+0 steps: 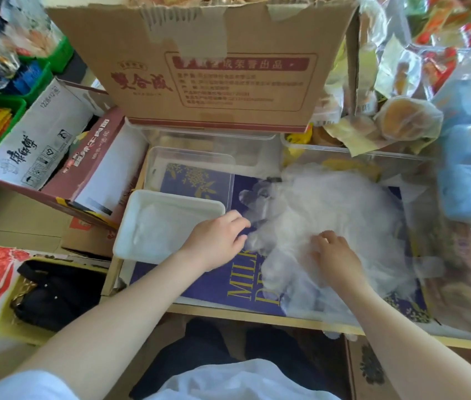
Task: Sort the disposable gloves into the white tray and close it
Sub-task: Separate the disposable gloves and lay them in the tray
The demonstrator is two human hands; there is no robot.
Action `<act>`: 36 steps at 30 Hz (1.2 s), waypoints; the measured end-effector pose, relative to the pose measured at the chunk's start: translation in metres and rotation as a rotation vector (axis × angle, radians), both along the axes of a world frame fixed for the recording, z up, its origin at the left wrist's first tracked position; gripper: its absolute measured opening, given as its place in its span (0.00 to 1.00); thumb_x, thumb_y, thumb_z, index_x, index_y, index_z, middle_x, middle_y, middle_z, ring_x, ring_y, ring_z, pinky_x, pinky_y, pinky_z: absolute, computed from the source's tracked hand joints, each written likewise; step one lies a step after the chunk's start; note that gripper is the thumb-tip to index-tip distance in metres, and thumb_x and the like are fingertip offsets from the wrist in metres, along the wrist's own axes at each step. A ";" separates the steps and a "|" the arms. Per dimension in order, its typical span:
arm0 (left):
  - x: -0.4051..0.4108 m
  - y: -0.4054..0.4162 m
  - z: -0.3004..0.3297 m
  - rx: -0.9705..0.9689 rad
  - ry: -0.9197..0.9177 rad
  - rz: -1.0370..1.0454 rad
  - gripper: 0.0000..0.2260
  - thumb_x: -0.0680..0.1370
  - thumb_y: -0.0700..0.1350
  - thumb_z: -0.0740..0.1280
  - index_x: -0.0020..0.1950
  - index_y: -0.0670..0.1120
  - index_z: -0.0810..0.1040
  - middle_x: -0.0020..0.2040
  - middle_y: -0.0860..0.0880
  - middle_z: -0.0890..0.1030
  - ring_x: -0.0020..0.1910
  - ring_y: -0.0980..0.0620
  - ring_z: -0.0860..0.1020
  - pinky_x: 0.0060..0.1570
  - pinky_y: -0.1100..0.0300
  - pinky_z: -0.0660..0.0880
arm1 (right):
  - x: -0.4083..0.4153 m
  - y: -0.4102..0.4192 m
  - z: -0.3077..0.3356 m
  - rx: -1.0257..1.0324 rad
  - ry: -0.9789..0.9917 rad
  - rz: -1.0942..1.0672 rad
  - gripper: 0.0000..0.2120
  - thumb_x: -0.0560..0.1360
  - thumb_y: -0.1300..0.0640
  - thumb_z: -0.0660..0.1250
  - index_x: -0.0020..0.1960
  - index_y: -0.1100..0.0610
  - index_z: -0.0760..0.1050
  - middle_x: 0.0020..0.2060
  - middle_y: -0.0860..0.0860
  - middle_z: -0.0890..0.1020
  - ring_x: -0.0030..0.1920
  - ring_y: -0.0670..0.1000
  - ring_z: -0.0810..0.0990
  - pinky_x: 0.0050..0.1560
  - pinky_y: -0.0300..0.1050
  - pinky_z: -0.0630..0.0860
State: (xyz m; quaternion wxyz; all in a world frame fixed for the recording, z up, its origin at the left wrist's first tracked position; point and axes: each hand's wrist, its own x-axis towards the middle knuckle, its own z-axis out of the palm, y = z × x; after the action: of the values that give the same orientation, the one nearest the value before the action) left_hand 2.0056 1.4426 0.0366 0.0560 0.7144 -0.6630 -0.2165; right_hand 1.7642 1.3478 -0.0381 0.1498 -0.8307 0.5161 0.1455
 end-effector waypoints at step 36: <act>-0.141 -0.036 -0.028 0.677 1.572 0.564 0.53 0.59 0.70 0.72 0.75 0.46 0.56 0.67 0.40 0.73 0.66 0.43 0.72 0.68 0.47 0.66 | -0.062 -0.006 0.103 1.041 -1.759 -1.139 0.24 0.83 0.57 0.41 0.49 0.64 0.74 0.25 0.51 0.63 0.23 0.48 0.64 0.73 0.52 0.59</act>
State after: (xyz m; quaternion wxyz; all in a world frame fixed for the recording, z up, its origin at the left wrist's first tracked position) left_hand 1.8648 1.4066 0.0086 0.3308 0.4744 -0.1343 -0.8046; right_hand 1.7024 1.3420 0.0646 0.8212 -0.1321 0.4104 -0.3738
